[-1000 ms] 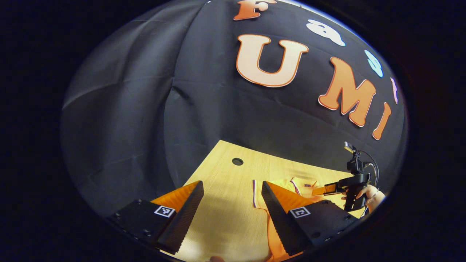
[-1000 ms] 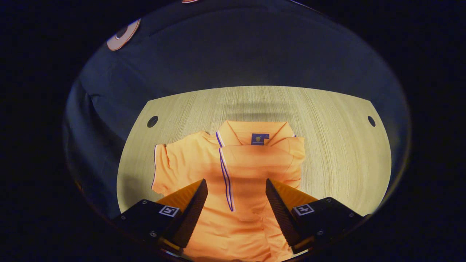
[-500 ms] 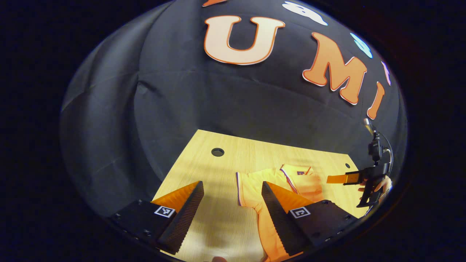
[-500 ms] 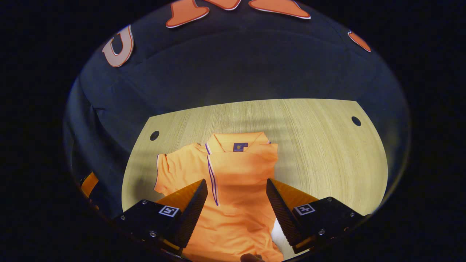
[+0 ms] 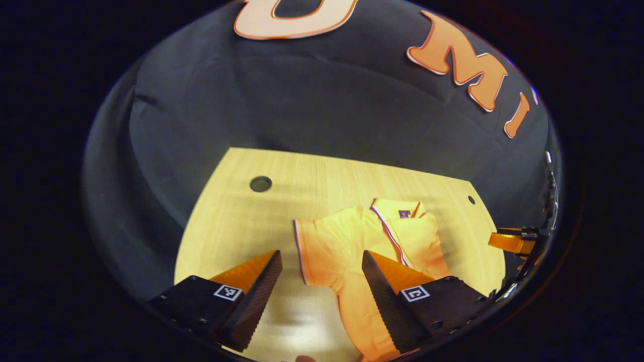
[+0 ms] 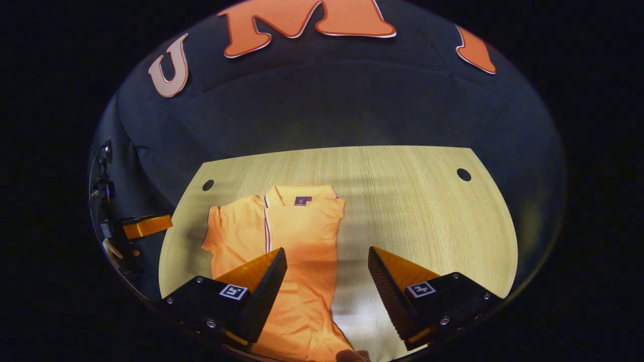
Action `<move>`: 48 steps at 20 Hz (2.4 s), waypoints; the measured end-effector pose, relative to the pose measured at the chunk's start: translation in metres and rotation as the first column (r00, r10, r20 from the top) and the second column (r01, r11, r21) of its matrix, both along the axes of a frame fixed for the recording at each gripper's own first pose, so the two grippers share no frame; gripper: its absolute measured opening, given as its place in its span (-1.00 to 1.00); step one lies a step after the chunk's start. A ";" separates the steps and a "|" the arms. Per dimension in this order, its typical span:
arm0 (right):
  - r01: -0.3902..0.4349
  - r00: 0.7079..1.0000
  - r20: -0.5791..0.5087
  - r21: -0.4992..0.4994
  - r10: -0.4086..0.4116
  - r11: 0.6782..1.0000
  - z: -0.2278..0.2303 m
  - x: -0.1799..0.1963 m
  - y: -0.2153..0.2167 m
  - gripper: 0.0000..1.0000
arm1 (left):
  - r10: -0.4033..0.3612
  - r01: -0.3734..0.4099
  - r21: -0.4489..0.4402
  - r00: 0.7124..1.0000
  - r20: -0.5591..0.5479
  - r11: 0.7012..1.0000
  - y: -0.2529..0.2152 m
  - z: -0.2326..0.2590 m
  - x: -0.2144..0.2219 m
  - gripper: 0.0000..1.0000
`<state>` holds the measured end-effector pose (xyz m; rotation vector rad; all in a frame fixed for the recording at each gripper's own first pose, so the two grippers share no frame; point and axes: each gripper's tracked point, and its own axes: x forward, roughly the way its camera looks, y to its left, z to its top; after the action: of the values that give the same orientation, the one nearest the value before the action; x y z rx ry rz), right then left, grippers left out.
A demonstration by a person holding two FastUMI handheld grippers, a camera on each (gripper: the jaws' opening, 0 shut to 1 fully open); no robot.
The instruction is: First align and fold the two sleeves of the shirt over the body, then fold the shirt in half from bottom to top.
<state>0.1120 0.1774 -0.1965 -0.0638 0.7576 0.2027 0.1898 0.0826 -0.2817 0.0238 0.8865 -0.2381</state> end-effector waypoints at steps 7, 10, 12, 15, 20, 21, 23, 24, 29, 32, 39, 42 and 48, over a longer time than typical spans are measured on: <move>0.065 0.998 -0.020 0.020 -0.064 0.998 -0.015 -0.011 -0.049 0.97 | 0.054 -0.030 0.134 0.982 -0.182 0.991 0.020 -0.079 0.030 0.96; 0.090 0.995 -0.050 0.024 -0.088 0.996 -0.030 -0.018 -0.065 0.98 | 0.079 -0.036 0.186 0.970 -0.231 0.982 0.024 -0.105 0.032 0.96; 0.096 0.993 -0.068 0.028 -0.094 0.995 -0.035 -0.020 -0.071 0.98 | 0.086 -0.024 0.227 0.959 -0.269 0.974 0.029 -0.118 0.033 0.96; 0.098 0.992 -0.078 0.033 -0.096 0.995 -0.039 -0.019 -0.075 0.98 | 0.095 -0.011 0.268 0.949 -0.301 0.963 0.032 -0.129 0.033 0.96; 0.092 0.993 -0.083 0.054 -0.088 0.994 -0.038 -0.018 -0.075 0.99 | 0.096 -0.003 0.286 0.945 -0.312 0.958 0.032 -0.133 0.036 0.94; 0.091 0.993 -0.085 0.056 -0.086 0.994 -0.037 -0.019 -0.075 0.98 | 0.093 0.005 0.286 0.940 -0.327 0.958 0.032 -0.135 0.033 0.90; 0.088 0.993 -0.083 0.060 -0.082 0.994 -0.037 -0.019 -0.074 0.98 | 0.087 0.015 0.285 0.937 -0.340 0.958 0.024 -0.136 0.032 0.32; 0.086 0.993 -0.083 0.063 -0.081 0.994 -0.036 -0.020 -0.074 0.99 | 0.076 0.026 0.280 0.935 -0.347 0.960 0.020 -0.137 0.029 0.18; 0.091 0.994 -0.066 0.084 -0.086 0.992 -0.030 -0.023 -0.074 0.99 | 0.083 0.015 0.274 0.936 -0.343 0.962 0.012 -0.137 0.028 -0.89; 0.094 0.995 -0.052 0.090 -0.090 0.991 -0.026 -0.025 -0.076 0.99 | 0.058 0.032 0.278 0.949 -0.309 0.960 0.005 -0.116 0.029 -0.98; 0.077 0.997 -0.006 0.107 -0.076 0.991 -0.011 -0.029 -0.077 0.98 | -0.041 0.092 0.251 0.979 -0.199 0.964 -0.040 -0.045 0.031 -0.98; 0.070 0.997 0.010 0.114 -0.072 0.991 -0.006 -0.031 -0.079 0.99 | -0.092 0.137 0.240 0.978 -0.189 0.961 -0.070 -0.028 0.022 -0.99; 0.064 0.997 0.035 0.139 -0.069 0.988 0.005 -0.038 -0.092 0.98 | -0.165 0.203 0.200 0.968 -0.191 0.958 -0.132 -0.021 0.013 -0.99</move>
<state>0.0741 0.0858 -0.1915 0.0880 0.7036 0.1890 0.2023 -0.0498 -0.3024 0.2963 1.0814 -0.3200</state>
